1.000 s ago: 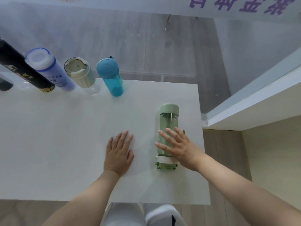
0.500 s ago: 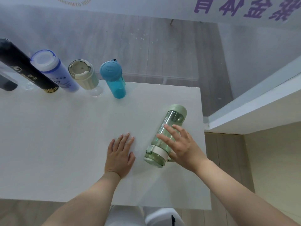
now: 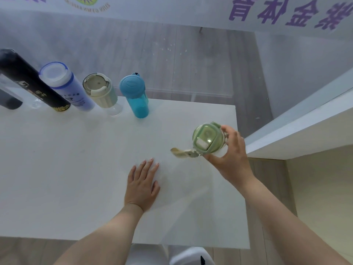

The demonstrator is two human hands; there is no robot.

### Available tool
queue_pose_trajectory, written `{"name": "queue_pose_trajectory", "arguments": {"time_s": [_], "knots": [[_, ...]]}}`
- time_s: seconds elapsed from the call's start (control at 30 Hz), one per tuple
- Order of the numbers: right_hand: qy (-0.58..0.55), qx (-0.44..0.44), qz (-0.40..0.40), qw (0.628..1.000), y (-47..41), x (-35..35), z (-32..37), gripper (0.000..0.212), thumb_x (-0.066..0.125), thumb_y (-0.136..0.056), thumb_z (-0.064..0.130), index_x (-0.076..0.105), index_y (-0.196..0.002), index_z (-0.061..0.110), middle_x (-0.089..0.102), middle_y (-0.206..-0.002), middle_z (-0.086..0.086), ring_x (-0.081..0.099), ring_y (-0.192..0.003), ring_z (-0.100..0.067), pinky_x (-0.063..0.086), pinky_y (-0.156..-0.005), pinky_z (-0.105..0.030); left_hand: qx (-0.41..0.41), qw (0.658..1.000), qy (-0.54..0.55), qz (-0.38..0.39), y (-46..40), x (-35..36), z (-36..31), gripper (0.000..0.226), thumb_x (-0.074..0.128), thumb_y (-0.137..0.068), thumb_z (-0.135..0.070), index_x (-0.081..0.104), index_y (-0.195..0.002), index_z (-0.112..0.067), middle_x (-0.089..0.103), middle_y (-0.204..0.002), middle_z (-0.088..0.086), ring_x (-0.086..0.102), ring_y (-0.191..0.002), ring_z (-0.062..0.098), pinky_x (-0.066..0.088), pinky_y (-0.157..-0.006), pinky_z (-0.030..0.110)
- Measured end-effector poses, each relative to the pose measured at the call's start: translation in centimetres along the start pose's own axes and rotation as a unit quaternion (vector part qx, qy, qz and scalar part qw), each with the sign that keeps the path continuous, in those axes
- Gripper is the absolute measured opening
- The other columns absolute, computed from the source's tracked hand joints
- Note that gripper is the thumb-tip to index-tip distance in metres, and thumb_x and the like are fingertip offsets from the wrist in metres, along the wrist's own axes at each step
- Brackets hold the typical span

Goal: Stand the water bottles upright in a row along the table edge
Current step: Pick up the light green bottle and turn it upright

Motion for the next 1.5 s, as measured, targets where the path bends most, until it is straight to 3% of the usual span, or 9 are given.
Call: {"name": "queue_pose_trajectory", "arguments": {"time_s": [0.1,0.27,0.4,0.67,1.03,1.13,1.23,1.37,1.5], "knots": [[-0.077,0.067,-0.040,0.994,-1.0,0.0,-0.4,0.088,0.090,-0.062,0.037,0.033,-0.126,0.016,0.043,-0.120,0.007,0.044,-0.109,-0.009,0.039,-0.087,-0.019,-0.002,1.000,0.006,-0.001,0.0,-0.1,0.0,0.059,0.038,-0.084,-0.034,0.043,-0.141,-0.024,0.039,-0.152,0.001,0.028,-0.141,0.019,0.014,-0.116,0.044],[-0.168,0.105,-0.106,0.974,-3.0,-0.4,-1.2,0.083,0.086,-0.071,0.021,0.029,-0.129,0.008,0.045,-0.111,0.021,0.050,-0.095,0.021,0.036,-0.075,0.002,-0.003,1.000,0.009,0.001,0.0,-0.2,-0.1,0.059,0.038,-0.084,-0.033,0.042,-0.142,-0.025,0.038,-0.152,0.000,0.028,-0.141,0.019,0.015,-0.116,0.044],[-0.200,0.129,-0.116,0.964,-3.5,-0.7,-2.0,0.095,0.086,-0.069,0.031,0.026,-0.141,0.014,0.047,-0.134,0.003,0.051,-0.119,-0.006,0.040,-0.095,-0.012,-0.004,1.000,0.009,0.004,0.0,-0.2,0.0,0.059,0.039,-0.083,-0.033,0.042,-0.141,-0.025,0.038,-0.152,0.000,0.029,-0.141,0.020,0.016,-0.116,0.045],[-0.256,0.179,-0.115,0.943,-1.7,-1.0,-3.9,0.080,0.081,-0.075,0.008,0.030,-0.136,0.015,0.056,-0.122,0.009,0.055,-0.108,0.006,0.043,-0.097,-0.019,0.000,1.000,0.012,0.006,-0.1,-0.2,-0.1,0.059,0.040,-0.082,-0.033,0.043,-0.141,-0.024,0.039,-0.151,0.001,0.029,-0.141,0.020,0.015,-0.116,0.044],[-0.060,0.155,-0.111,0.980,-1.0,0.2,-2.9,0.101,0.080,-0.058,0.061,0.037,-0.136,0.012,0.036,-0.121,0.002,0.044,-0.119,-0.026,0.042,-0.103,-0.040,-0.001,1.000,0.010,0.010,-0.2,-0.2,-0.1,0.059,0.041,-0.082,-0.033,0.044,-0.140,-0.023,0.040,-0.151,0.002,0.030,-0.140,0.020,0.017,-0.116,0.046],[-0.131,0.178,-0.120,0.968,-0.7,0.4,-3.1,0.099,0.079,-0.060,0.059,0.033,-0.136,0.015,0.043,-0.128,0.001,0.046,-0.121,-0.021,0.041,-0.102,-0.032,-0.002,1.000,0.010,0.012,-0.1,-0.2,-0.1,0.059,0.040,-0.082,-0.033,0.043,-0.141,-0.024,0.039,-0.151,0.002,0.030,-0.141,0.020,0.017,-0.116,0.045],[-0.161,0.196,-0.101,0.962,-0.9,0.1,-3.4,0.087,0.085,-0.071,0.031,0.030,-0.135,0.015,0.052,-0.124,0.005,0.052,-0.114,-0.012,0.038,-0.094,-0.020,-0.001,1.000,0.010,0.012,-0.2,-0.1,0.0,0.060,0.040,-0.082,-0.033,0.043,-0.140,-0.023,0.039,-0.151,0.001,0.030,-0.141,0.020,0.016,-0.116,0.045],[-0.138,0.186,-0.099,0.968,-1.3,-0.2,-4.1,0.072,0.086,-0.068,0.027,0.046,-0.127,0.014,0.062,-0.117,0.006,0.057,-0.104,-0.002,0.039,-0.087,-0.004,0.000,1.000,0.011,0.010,-0.2,-0.2,0.0,0.059,0.040,-0.082,-0.033,0.043,-0.140,-0.023,0.039,-0.151,0.001,0.030,-0.141,0.020,0.018,-0.116,0.046],[-0.124,0.193,-0.084,0.970,-0.7,1.8,-3.7,0.068,0.086,-0.061,0.053,0.062,-0.116,0.020,0.067,-0.113,0.007,0.061,-0.109,-0.005,0.049,-0.096,-0.032,-0.003,1.000,0.011,0.011,-0.1,-0.3,-0.1,0.059,0.040,-0.082,-0.033,0.043,-0.141,-0.023,0.039,-0.151,0.001,0.029,-0.141,0.019,0.014,-0.117,0.044]]}}
Point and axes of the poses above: each hand's wrist, its own y-axis away from the middle knuckle, its own x-axis out of the palm, z = x × y, the point moved 3 cm from there along -y, towards the middle knuckle
